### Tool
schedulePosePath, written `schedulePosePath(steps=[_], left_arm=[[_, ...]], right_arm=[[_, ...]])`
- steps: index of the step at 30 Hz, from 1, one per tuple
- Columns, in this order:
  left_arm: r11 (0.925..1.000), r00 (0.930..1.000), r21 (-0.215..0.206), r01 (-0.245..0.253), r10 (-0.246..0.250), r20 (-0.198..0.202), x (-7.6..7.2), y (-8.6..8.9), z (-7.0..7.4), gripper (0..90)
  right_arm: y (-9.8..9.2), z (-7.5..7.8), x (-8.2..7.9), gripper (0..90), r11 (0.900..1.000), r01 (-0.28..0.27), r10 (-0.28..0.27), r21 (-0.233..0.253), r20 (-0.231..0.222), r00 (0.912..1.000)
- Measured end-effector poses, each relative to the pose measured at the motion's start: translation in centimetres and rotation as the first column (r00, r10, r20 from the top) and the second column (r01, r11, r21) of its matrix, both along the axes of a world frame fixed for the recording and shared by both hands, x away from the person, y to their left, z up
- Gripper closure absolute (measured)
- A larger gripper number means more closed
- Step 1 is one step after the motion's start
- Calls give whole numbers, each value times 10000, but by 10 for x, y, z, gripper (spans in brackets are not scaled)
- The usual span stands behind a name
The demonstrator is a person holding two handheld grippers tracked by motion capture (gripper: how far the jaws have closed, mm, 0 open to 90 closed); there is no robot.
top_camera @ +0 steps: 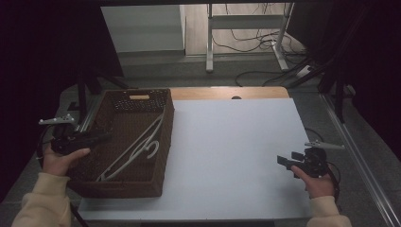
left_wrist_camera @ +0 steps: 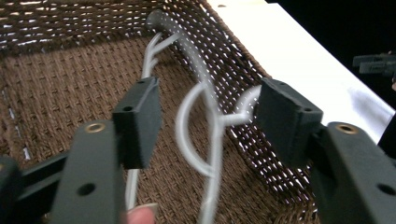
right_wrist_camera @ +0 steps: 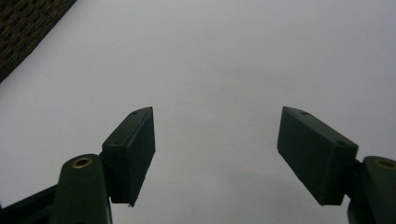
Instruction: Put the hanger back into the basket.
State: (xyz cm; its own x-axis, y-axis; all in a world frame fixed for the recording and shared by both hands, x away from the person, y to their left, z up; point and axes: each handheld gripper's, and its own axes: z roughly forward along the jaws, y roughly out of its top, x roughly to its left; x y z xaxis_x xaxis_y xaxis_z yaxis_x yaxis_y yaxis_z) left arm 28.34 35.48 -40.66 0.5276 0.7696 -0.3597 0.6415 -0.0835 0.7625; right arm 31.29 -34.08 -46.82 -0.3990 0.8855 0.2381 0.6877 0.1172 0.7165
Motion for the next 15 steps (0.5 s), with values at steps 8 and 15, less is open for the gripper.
schedulePosePath(steps=[8,15], left_arm=[[9986,9994,427,307,-313,137,-8,-21,6,295],[9957,9973,867,312,-369,641,-19,-42,9,266]], right_arm=[[2,2,-1,279,10000,-42,42,-14,110,9999],[5,9,-4,265,9988,-479,481,-60,566,9972]])
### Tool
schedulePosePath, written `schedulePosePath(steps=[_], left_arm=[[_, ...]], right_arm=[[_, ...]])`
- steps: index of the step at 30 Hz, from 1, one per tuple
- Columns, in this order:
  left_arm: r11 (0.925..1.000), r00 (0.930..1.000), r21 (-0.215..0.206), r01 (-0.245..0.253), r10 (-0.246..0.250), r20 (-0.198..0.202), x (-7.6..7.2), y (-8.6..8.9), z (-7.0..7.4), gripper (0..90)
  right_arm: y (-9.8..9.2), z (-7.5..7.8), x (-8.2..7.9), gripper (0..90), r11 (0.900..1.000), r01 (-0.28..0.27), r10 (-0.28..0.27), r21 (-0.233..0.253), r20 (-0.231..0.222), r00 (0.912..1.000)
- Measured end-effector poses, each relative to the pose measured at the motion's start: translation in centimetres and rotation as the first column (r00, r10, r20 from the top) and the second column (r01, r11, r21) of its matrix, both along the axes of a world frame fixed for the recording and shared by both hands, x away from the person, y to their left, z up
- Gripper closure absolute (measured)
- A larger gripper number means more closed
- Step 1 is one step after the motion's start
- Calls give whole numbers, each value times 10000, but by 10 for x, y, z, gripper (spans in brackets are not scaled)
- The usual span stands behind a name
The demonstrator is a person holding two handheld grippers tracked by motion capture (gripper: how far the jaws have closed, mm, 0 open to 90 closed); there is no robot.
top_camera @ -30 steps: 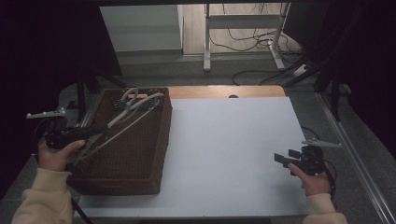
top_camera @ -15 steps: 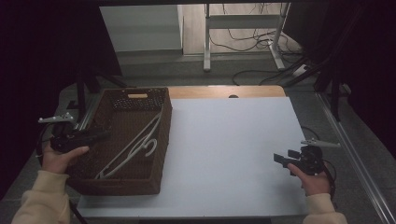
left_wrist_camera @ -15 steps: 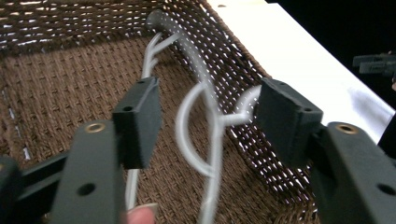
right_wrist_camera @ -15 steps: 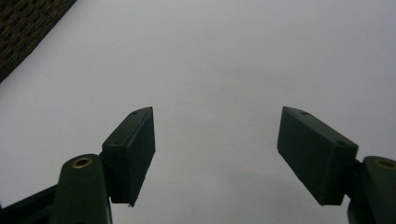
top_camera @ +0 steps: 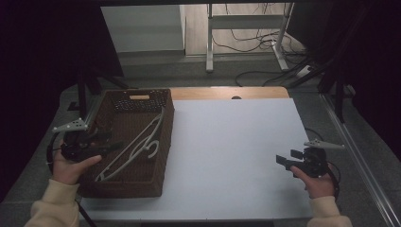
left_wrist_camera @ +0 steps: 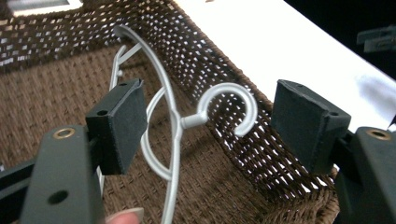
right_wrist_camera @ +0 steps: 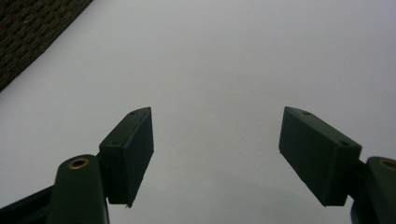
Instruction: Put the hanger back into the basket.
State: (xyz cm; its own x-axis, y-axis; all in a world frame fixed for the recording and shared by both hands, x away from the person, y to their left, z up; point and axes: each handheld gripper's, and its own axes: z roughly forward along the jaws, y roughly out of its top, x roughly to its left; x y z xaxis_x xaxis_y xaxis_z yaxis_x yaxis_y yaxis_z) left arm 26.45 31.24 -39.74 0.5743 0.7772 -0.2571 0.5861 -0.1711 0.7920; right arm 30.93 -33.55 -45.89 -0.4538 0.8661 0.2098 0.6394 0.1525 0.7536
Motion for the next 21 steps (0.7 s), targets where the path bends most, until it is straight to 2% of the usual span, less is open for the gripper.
schedulePosePath(steps=[1,3,4,7,10,13,21], left_arm=[[9996,9998,258,138,-142,142,-3,-8,1,260],[9987,9994,458,217,-229,263,-6,-17,1,259],[9987,9994,458,217,-229,263,-6,-17,1,257],[9987,9992,400,321,-330,236,-12,-32,-2,249],[9992,9992,348,219,-230,319,-16,-38,-5,243],[9985,9996,530,140,-152,234,-22,-50,-13,229],[9980,10000,630,27,-32,75,-38,-63,-26,219]], right_arm=[[0,2,-1,264,10000,-66,66,37,62,10000],[0,3,-1,261,9998,-158,157,92,137,9998],[0,3,-1,261,9998,-158,157,92,137,9998],[1,4,-2,248,9975,-708,707,29,223,9972],[5,6,-3,244,9910,-1333,1335,-100,338,9905],[8,6,-5,242,9831,-1826,1830,-157,358,9825],[15,5,-9,233,9651,-2605,2611,-276,198,9651]])
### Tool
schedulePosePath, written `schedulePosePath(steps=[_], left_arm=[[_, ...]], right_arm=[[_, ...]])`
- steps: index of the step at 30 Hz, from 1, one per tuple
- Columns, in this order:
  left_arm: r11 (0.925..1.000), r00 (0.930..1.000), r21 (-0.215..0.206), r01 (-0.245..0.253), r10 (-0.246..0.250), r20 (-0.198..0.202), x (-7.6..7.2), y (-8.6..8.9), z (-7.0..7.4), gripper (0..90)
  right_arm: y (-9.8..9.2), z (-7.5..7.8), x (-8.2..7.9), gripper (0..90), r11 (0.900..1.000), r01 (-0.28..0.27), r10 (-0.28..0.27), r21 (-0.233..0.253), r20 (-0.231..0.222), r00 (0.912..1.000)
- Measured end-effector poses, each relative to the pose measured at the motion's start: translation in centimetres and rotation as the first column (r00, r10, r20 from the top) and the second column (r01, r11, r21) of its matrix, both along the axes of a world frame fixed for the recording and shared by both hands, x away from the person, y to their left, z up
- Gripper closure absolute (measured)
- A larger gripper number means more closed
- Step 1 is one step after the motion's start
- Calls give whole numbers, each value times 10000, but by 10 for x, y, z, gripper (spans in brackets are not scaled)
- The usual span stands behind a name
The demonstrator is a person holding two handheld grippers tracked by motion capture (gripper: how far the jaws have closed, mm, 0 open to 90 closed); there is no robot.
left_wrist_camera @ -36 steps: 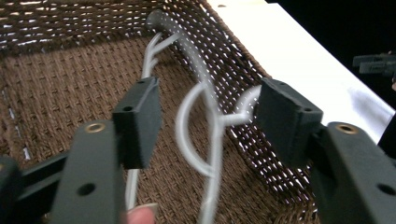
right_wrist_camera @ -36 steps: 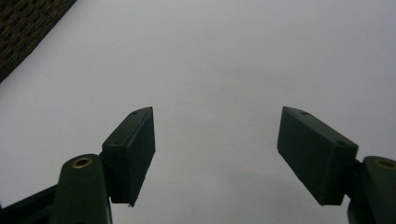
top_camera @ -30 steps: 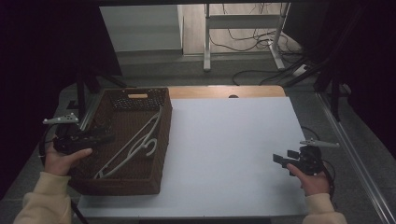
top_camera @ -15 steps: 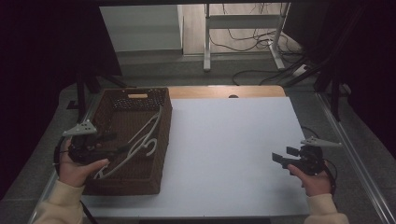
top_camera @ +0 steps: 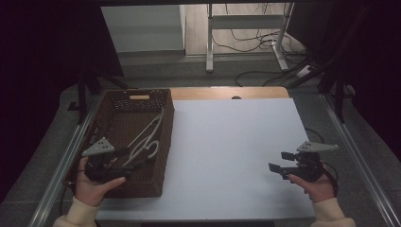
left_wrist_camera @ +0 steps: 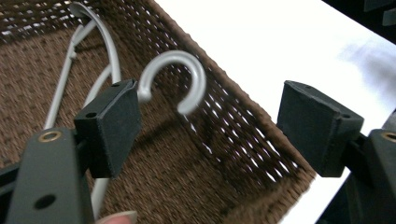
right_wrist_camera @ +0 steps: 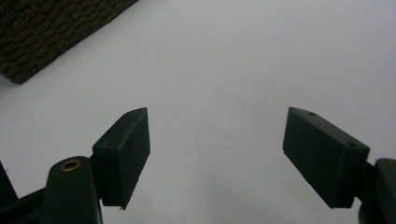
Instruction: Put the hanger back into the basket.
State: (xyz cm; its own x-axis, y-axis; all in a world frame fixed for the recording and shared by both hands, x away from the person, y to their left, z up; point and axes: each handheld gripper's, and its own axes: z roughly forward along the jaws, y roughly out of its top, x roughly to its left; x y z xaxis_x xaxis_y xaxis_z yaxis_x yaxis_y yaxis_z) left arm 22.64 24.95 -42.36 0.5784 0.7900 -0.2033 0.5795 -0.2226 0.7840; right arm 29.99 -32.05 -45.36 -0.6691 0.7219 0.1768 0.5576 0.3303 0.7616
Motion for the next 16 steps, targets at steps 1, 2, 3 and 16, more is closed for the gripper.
schedulePosePath(steps=[1,2,3,16], left_arm=[[10000,10000,0,0,0,0,0,0,0,219],[10000,10000,-78,12,-12,6,-5,0,-1,218],[10000,10000,-81,1,0,20,-7,0,-2,218],[10000,10000,0,30,-30,20,-7,2,-5,215]], right_arm=[[1,-1,0,233,10000,-54,54,-28,-7,10000],[1,-1,0,233,9999,-108,107,-63,-49,9999],[2,-1,-1,233,9999,-118,118,-52,-44,9999],[2,-6,0,221,9998,-75,73,-193,-128,9999]])
